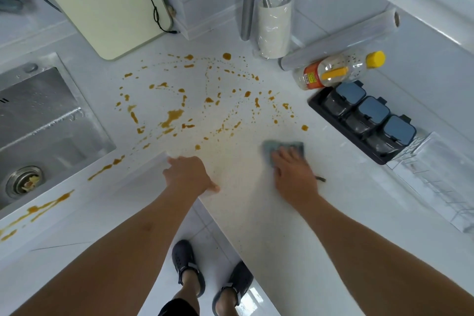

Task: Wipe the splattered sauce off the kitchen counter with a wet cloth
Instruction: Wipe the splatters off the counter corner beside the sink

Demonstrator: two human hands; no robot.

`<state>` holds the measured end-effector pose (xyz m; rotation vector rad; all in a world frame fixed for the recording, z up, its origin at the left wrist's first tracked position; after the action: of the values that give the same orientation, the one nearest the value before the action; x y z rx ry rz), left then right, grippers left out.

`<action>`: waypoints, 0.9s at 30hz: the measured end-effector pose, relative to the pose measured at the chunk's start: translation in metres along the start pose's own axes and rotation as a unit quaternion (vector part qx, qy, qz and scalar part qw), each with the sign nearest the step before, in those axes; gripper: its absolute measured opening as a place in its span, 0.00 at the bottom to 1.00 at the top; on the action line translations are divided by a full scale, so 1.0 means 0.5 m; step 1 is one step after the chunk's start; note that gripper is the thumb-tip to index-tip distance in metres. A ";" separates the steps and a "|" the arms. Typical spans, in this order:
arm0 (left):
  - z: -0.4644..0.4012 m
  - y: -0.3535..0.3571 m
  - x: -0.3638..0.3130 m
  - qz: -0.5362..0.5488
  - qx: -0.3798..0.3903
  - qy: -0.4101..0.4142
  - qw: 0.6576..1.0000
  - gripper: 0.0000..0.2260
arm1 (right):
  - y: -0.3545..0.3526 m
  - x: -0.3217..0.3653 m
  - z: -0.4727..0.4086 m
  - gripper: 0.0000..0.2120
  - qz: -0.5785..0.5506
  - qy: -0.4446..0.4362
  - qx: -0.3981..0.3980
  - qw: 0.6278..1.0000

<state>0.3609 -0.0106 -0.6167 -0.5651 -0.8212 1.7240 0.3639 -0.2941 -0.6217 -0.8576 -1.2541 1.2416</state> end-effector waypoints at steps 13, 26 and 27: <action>0.005 -0.003 -0.006 0.017 -0.003 -0.001 1.000 0.36 | -0.045 -0.070 -0.214 0.29 -0.006 0.133 0.052 0.990; 0.008 -0.012 -0.010 0.021 -0.014 -0.003 1.000 0.29 | -0.062 -0.125 -0.214 0.28 -0.036 0.154 0.044 0.986; 0.005 -0.010 -0.010 0.023 -0.013 -0.004 1.000 0.29 | -0.069 -0.107 -0.237 0.28 -0.047 0.157 0.041 0.986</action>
<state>0.3637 -0.0154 -0.6112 -0.5997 -0.8429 1.7613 0.4923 -0.3342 -0.6201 -0.8860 -0.9724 1.0293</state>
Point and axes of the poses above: each hand's wrist, its own z-axis away from the middle knuckle, its own y-axis out of the palm, x = y × z, the point moved 9 cm from there along -z, towards the middle knuckle
